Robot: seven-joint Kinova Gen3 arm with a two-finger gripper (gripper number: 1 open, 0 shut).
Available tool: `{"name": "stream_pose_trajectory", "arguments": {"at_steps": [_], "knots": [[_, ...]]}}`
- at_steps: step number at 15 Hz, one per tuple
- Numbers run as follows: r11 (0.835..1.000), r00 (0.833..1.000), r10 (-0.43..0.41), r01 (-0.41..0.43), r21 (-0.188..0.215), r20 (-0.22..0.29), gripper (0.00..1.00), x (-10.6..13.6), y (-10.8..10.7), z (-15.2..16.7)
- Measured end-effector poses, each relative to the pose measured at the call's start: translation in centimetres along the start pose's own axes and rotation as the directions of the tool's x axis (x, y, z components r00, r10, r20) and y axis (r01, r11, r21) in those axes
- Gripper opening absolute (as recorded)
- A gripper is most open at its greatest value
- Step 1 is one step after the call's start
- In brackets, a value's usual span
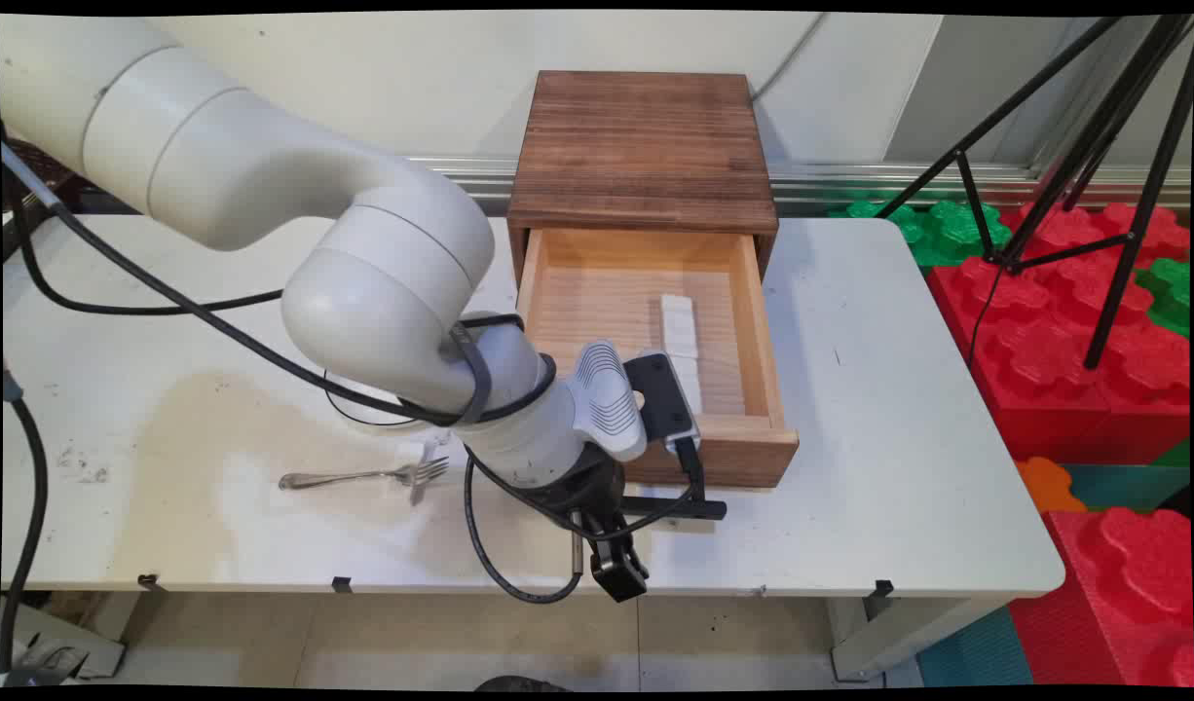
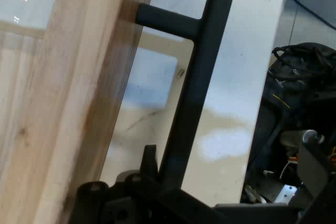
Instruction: Pick up the knife from the left of the white plate
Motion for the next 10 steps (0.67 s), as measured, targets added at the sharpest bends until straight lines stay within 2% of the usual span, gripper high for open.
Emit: {"name": "stream_pose_trajectory", "arguments": {"at_steps": [10], "knots": [[0.999,0.998,0.045,-0.044,0.019,-0.047,1.00,-0.5,0.2,-1.5]]}}
